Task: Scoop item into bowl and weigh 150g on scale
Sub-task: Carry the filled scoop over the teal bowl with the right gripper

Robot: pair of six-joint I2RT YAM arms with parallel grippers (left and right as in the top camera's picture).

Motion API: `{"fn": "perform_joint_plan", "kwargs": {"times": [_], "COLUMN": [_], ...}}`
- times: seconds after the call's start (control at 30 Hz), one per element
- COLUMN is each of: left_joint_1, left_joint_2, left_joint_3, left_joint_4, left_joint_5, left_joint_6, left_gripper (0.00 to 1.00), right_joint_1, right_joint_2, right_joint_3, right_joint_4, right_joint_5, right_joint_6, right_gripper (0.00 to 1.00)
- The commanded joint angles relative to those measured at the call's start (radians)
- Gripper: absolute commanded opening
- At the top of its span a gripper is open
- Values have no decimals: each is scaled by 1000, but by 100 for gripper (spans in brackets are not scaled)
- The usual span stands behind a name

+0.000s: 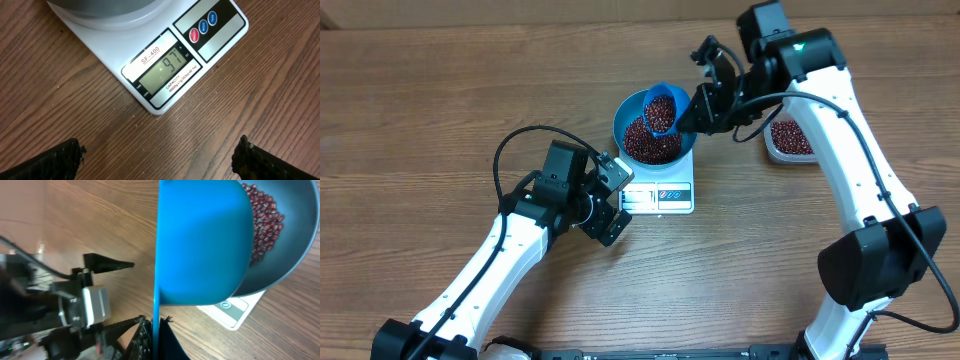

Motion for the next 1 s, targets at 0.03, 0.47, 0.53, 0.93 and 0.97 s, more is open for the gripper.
{"fn": "perform_joint_plan", "kwargs": {"times": [0.03, 0.47, 0.53, 0.93, 0.97], "left_joint_1": [-7, -6, -6, -7, -7], "left_joint_2": [5, 5, 5, 5, 5], "left_joint_3": [-5, -5, -5, -5, -5], "left_joint_4": [3, 2, 3, 2, 2], "left_joint_5": [8, 8, 8, 8, 8], "left_joint_6": [8, 8, 8, 8, 8], "left_gripper": [100, 100, 99, 100, 100], "right_joint_1": [34, 72, 84, 191, 201], "right_joint_2": [-27, -26, -26, -26, -26], "right_joint_3": [27, 26, 26, 26, 26], "right_joint_4": [31, 121, 127, 136, 138], "right_joint_5": [123, 221, 261, 558, 580], "right_joint_6": [54, 53, 53, 53, 54], "right_gripper": [4, 4, 4, 4, 4]}}
